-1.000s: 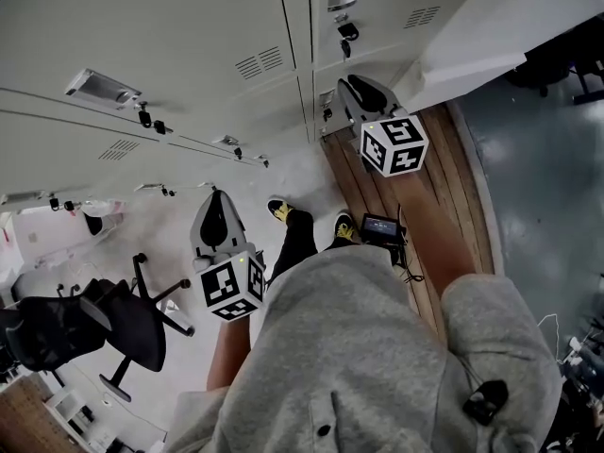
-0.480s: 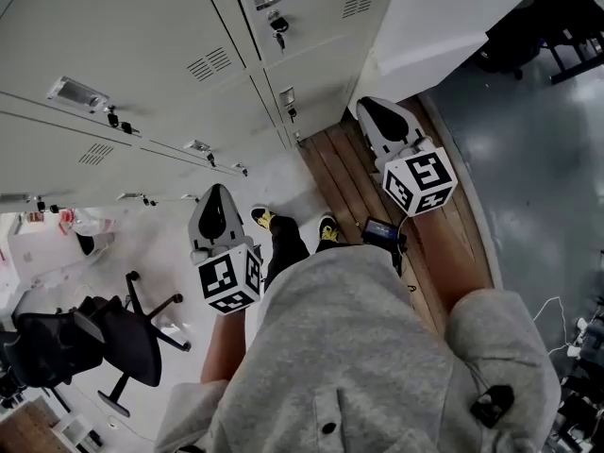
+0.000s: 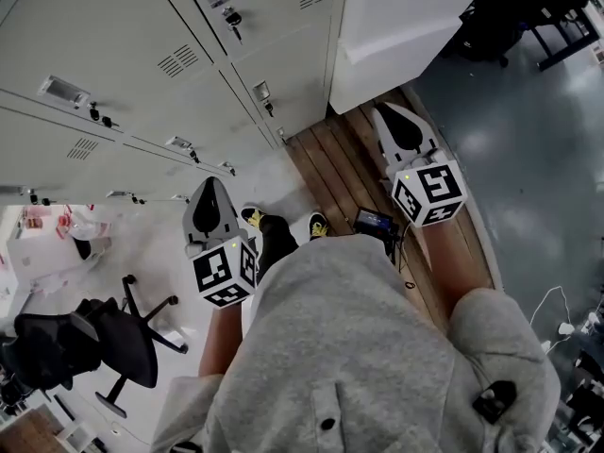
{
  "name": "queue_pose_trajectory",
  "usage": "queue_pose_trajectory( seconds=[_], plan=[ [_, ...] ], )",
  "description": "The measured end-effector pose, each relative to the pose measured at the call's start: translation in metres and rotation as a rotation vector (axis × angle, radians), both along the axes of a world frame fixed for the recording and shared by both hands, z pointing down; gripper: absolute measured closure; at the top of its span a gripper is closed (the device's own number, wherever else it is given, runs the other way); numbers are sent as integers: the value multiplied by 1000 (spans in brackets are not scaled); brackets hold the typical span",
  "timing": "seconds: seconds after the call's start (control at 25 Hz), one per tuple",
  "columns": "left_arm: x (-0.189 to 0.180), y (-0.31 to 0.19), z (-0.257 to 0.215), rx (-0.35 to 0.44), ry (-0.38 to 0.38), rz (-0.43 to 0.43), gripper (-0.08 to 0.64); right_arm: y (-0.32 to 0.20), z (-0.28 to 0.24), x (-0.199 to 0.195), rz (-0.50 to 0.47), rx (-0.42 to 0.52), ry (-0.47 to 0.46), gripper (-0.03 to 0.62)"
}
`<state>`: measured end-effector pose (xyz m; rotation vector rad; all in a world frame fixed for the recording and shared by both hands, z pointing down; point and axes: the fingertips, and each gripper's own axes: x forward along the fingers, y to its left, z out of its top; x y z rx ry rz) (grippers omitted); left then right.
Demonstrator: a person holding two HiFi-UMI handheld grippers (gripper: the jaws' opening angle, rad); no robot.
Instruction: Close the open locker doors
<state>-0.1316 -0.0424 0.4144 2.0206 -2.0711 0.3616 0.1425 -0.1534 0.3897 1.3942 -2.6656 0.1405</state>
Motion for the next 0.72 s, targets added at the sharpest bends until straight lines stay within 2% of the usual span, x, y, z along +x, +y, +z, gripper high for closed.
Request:
queue_pose_trajectory(
  seconds=[0.24,0.72],
  plan=[
    [7,4,-3,10,-5,-7,549,6,2,-3,-22,0,-10,546],
    [-4,9,0,5,3,-36,549,5,4,-29,-72,-2,7,546]
  ],
)
